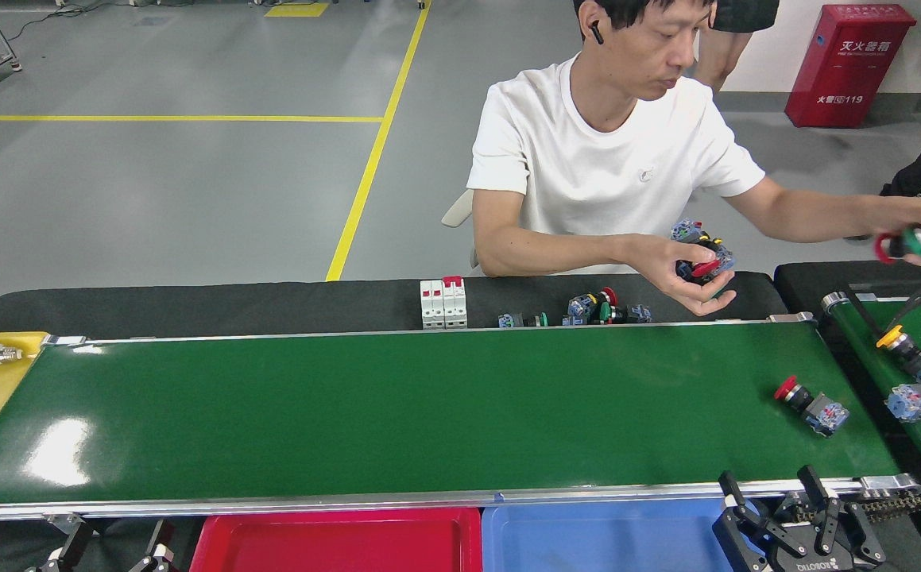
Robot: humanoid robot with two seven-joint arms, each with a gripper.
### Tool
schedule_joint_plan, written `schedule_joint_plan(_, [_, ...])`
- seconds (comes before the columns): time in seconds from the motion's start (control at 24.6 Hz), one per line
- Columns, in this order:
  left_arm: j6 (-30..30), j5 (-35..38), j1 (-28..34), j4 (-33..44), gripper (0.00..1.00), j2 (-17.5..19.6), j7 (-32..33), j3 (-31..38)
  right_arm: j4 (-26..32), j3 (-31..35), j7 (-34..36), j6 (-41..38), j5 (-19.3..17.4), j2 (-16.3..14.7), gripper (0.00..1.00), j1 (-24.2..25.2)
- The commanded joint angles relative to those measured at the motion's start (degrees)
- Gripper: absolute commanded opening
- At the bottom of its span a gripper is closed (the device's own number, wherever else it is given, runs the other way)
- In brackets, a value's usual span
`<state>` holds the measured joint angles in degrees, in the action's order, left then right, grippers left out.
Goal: Pick switch part from conveyor to tray
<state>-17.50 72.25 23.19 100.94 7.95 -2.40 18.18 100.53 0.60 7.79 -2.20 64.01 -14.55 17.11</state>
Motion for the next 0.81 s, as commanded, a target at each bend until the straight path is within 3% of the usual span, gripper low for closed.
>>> schedule_joint_plan(0.0, [-0.3,-0.1,-0.8,0.8,1.0,0.0,0.2,0.6,0.6,0.5,-0.1,-0.3,-0.1,0.1,0.99,-0.1])
schedule_joint_plan(0.49, [-0.8,-1.0,-1.0,0.8,1.0,0.0,0.2,0.5,0.1,1.9,-0.4,-0.3,-0.1,-0.6,0.99,-0.1])
schedule_joint_plan(0.77, [-0.6,-0.9,-1.3,0.8,1.0,-0.8,0.2,0.6,-0.5,3.4,-5.4,-0.3,-0.1,-1.2,0.99,-0.1])
